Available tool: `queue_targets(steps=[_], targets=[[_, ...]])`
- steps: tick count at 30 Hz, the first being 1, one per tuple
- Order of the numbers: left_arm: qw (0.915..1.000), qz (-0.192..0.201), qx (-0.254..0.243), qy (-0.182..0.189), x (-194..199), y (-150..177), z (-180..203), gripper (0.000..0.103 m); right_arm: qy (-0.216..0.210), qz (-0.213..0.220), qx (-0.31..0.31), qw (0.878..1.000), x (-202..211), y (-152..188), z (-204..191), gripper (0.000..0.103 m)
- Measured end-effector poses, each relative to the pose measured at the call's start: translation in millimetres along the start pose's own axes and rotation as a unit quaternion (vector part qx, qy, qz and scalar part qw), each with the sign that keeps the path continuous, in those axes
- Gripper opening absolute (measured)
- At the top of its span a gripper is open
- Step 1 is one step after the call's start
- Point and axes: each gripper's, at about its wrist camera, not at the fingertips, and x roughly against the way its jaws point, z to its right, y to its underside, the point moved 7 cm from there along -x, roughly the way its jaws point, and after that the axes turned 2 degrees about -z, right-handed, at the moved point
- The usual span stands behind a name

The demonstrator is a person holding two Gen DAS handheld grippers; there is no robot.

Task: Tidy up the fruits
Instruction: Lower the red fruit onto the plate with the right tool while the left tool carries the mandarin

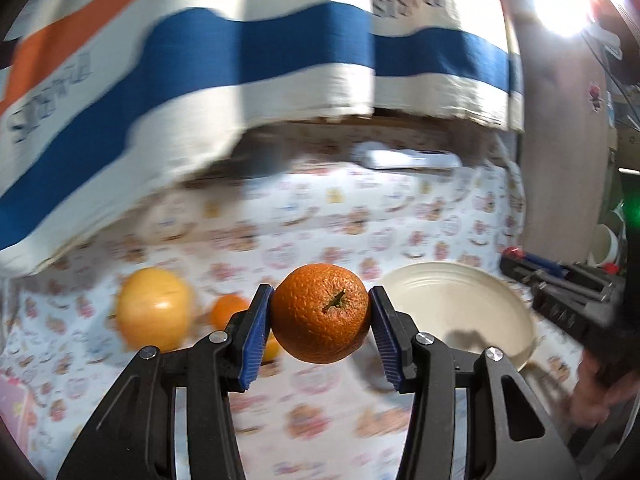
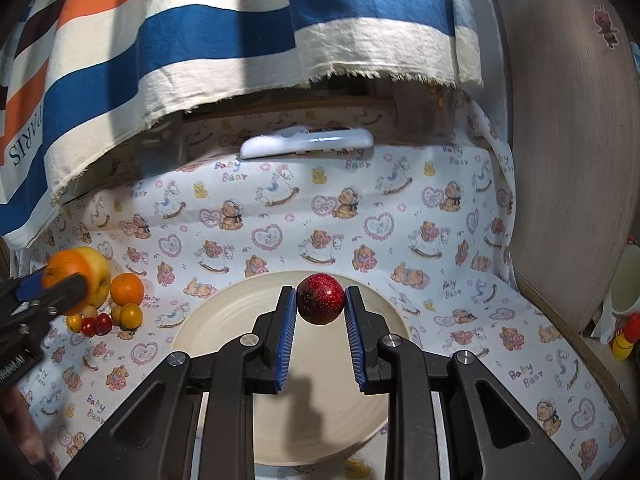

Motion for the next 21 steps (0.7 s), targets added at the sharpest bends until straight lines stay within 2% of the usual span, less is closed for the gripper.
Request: queue_targets(steps=[6,12,15,18,21], targets=[[0.9987,-0.028,0.007,0.041,-29.0,-7.4,43.2,0.047,0.01,-0.018,-0.013,1.0,-7.6,2.2,10.7,0.026],[0.9971,-0.06,0.006,0.047,-48.0,-0.6,57.4,0.047,0.022,-0.029,-0.013,0.999,-12.3,2.6,17.2,0.026],[0.996,-0.079,0.007,0.041,-55.3,3.6,58.3,0.047,0.017,-0.065,-0.018,0.998,-22.5,7.7,20.4,0.026],[0.9943,-0.102,0.004,0.032,-61.2,6.6,59.4,0.047,-0.012,-0.109,-0.049,0.993,-32.8,15.0,29.0,0.026],[0.992,-0.122,-0.001,0.034,-66.7,9.2,63.0,0.047,-0.016,-0.122,-0.061,0.991,-36.1,18.5,36.0,0.026]])
